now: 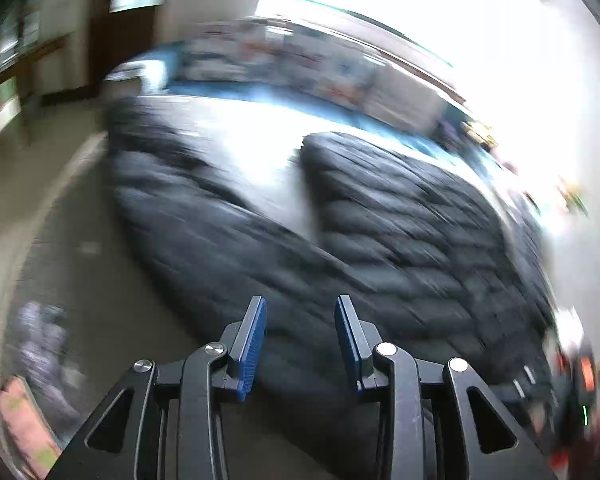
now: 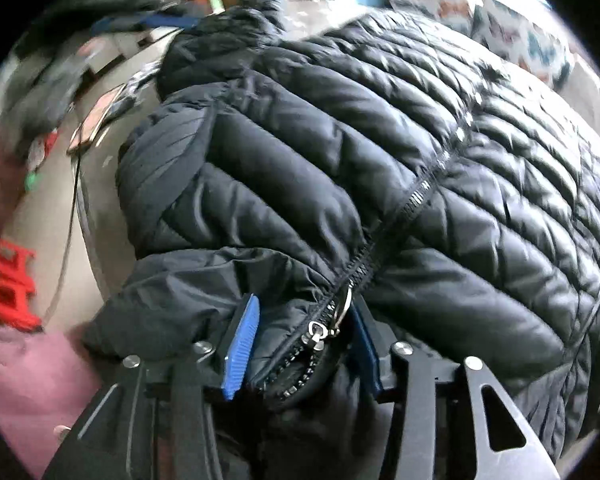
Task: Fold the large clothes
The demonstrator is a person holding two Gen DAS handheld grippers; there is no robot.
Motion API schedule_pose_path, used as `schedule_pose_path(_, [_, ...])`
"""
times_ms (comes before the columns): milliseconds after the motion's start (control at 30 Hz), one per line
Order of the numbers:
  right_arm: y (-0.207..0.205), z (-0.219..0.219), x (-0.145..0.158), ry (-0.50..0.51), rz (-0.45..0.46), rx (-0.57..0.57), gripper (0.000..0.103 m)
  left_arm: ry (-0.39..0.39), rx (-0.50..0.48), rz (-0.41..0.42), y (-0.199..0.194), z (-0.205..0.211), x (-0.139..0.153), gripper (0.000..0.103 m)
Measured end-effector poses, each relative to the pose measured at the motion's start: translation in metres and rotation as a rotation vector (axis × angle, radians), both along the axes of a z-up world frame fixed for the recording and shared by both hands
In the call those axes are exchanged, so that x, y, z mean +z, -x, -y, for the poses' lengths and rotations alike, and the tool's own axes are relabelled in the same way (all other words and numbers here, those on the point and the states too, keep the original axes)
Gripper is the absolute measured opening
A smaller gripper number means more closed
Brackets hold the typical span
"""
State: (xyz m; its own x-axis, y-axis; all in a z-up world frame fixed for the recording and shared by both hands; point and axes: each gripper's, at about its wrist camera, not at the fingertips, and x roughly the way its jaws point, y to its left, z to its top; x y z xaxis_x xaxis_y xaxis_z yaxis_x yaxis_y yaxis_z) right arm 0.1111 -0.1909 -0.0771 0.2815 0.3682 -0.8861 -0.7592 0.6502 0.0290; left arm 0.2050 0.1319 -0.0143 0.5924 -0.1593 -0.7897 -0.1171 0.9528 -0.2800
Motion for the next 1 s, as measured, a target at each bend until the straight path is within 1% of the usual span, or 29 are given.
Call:
schedule_pose_path(33, [0.001, -0.001, 0.001, 0.011, 0.005, 0.008, 0.055, 0.015, 0.037, -0.006, -0.009, -0.017, -0.003, 0.038])
schedule_pose_path(67, [0.001, -0.003, 0.001, 0.02, 0.003, 0.012, 0.055, 0.045, 0.107, -0.014, -0.024, -0.046, -0.007, 0.038])
schedule_pose_path(100, [0.0, -0.003, 0.001, 0.025, 0.0, 0.014, 0.055, 0.074, 0.156, -0.02, -0.035, -0.066, -0.011, 0.038])
schedule_pose_path(167, [0.005, -0.002, 0.0, 0.028, -0.009, 0.016, 0.056, 0.121, 0.223, -0.04, -0.059, -0.104, -0.021, 0.038])
schedule_pose_path(200, [0.002, -0.005, 0.0, 0.03, -0.016, 0.019, 0.056, 0.13, 0.251, -0.052, -0.07, -0.118, -0.025, 0.038])
schedule_pose_path(267, [-0.007, -0.008, 0.001, 0.031, -0.037, 0.019, 0.058, 0.124, 0.295, -0.071, -0.09, -0.147, -0.033, 0.038])
schedule_pose_path(300, [-0.003, -0.008, 0.002, 0.03, -0.047, 0.019, 0.059, 0.124, 0.316, -0.078, -0.099, -0.157, -0.038, 0.038])
schedule_pose_path(367, [-0.003, -0.006, 0.002, 0.028, -0.065, 0.021, 0.061, 0.135, 0.339, -0.098, -0.121, -0.177, -0.048, 0.038])
schedule_pose_path(433, [-0.006, -0.008, 0.002, 0.027, -0.083, 0.022, 0.063, 0.143, 0.358, -0.119, -0.14, -0.189, -0.055, 0.038])
schedule_pose_path(467, [-0.006, -0.006, 0.002, 0.025, -0.09, 0.02, 0.063, 0.159, 0.369, -0.134, -0.154, -0.198, -0.062, 0.038])
schedule_pose_path(533, [-0.008, -0.005, 0.002, 0.015, -0.109, 0.016, 0.065, 0.159, 0.382, -0.153, -0.173, -0.216, -0.068, 0.038])
schedule_pose_path(633, [-0.012, -0.003, 0.002, -0.01, -0.139, 0.004, 0.07, 0.133, 0.379, -0.169, -0.204, -0.226, -0.076, 0.038])
schedule_pose_path(767, [-0.015, -0.001, 0.002, -0.038, -0.16, -0.004, 0.074, 0.062, 0.367, -0.194, -0.243, -0.226, -0.082, 0.038])
schedule_pose_path(833, [-0.015, -0.001, 0.002, -0.045, -0.169, -0.007, 0.076, 0.042, 0.36, -0.204, -0.261, -0.225, -0.084, 0.038])
schedule_pose_path(867, [-0.016, 0.0, 0.002, -0.047, -0.172, -0.007, 0.077, 0.034, 0.359, -0.207, -0.263, -0.221, -0.083, 0.038])
schedule_pose_path(900, [-0.017, 0.001, 0.003, -0.047, -0.175, -0.007, 0.077, 0.041, 0.359, -0.207, -0.262, -0.217, -0.081, 0.038])
schedule_pose_path(933, [-0.017, 0.001, 0.003, -0.046, -0.176, -0.006, 0.077, 0.07, 0.357, -0.196, -0.262, -0.219, -0.077, 0.038])
schedule_pose_path(967, [-0.016, 0.001, 0.003, -0.046, -0.175, -0.008, 0.077, 0.092, 0.359, -0.179, -0.261, -0.219, -0.072, 0.038])
schedule_pose_path(1000, [-0.016, 0.001, 0.002, -0.044, -0.172, -0.008, 0.077, 0.124, 0.359, -0.144, -0.254, -0.221, -0.064, 0.038])
